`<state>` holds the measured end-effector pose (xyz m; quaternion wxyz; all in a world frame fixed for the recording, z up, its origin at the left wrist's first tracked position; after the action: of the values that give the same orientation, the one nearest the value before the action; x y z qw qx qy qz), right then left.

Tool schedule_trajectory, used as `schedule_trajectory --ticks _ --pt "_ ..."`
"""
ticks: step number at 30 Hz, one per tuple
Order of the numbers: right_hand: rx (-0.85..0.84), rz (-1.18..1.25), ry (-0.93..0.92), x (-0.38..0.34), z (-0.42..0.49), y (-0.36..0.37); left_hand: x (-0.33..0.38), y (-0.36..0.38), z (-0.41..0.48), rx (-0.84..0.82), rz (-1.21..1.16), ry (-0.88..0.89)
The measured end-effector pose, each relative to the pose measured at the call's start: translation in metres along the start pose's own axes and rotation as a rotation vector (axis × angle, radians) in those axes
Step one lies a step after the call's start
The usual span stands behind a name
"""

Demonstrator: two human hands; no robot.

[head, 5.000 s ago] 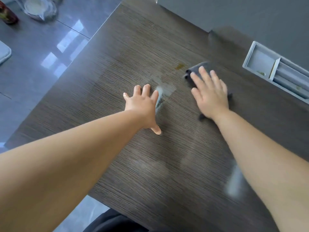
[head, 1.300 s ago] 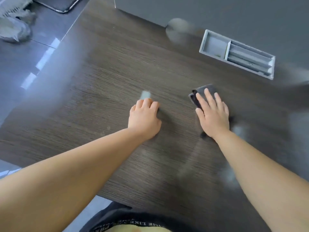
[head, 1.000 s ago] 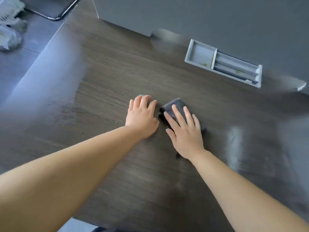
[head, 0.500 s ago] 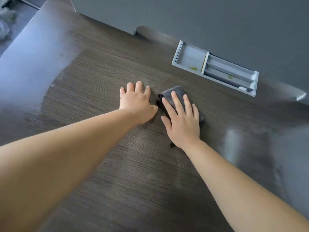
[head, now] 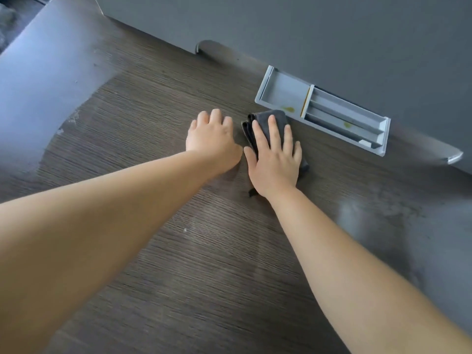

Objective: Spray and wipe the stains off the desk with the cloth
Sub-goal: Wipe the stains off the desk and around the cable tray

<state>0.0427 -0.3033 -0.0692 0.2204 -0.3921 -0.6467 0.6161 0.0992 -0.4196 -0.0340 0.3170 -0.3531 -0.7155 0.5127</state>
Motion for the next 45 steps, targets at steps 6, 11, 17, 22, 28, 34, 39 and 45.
schedule_trajectory --ticks 6,11,17,22,28,34,39,45 --pt "0.012 0.039 0.194 0.019 0.055 -0.01 0.015 0.0 0.03 -0.064 0.003 0.128" --pt "0.004 0.082 0.279 -0.007 0.077 -0.009 0.008 -0.008 0.042 -0.038 0.063 0.091" --pt "0.038 0.019 0.089 0.012 0.06 -0.014 0.02 -0.011 0.051 -0.021 0.139 0.043" --pt "0.096 -0.02 0.109 0.032 0.044 -0.014 0.043 -0.003 0.064 0.015 0.115 0.192" --pt "0.039 0.016 0.128 0.013 0.059 -0.01 0.039 -0.001 0.066 0.062 0.049 0.234" --pt "0.063 -0.005 0.135 0.021 0.046 -0.012 0.04 -0.002 0.067 0.013 0.095 0.252" --pt "-0.078 0.027 0.255 0.024 0.08 -0.019 0.039 -0.001 0.068 0.029 0.07 0.254" --pt "-0.153 0.07 0.316 0.024 0.096 -0.024 0.039 -0.001 0.07 0.012 0.093 0.252"
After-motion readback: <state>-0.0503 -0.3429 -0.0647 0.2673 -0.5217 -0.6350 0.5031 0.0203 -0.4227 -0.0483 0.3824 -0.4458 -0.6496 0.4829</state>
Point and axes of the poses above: each hand's wrist, its own z-axis towards the middle knuckle, its own y-axis out of the palm, x = y × z, the point moved 5 cm from there along z, towards the middle knuckle, and after that the axes turned 8 degrees about z, right-handed, at the moved point
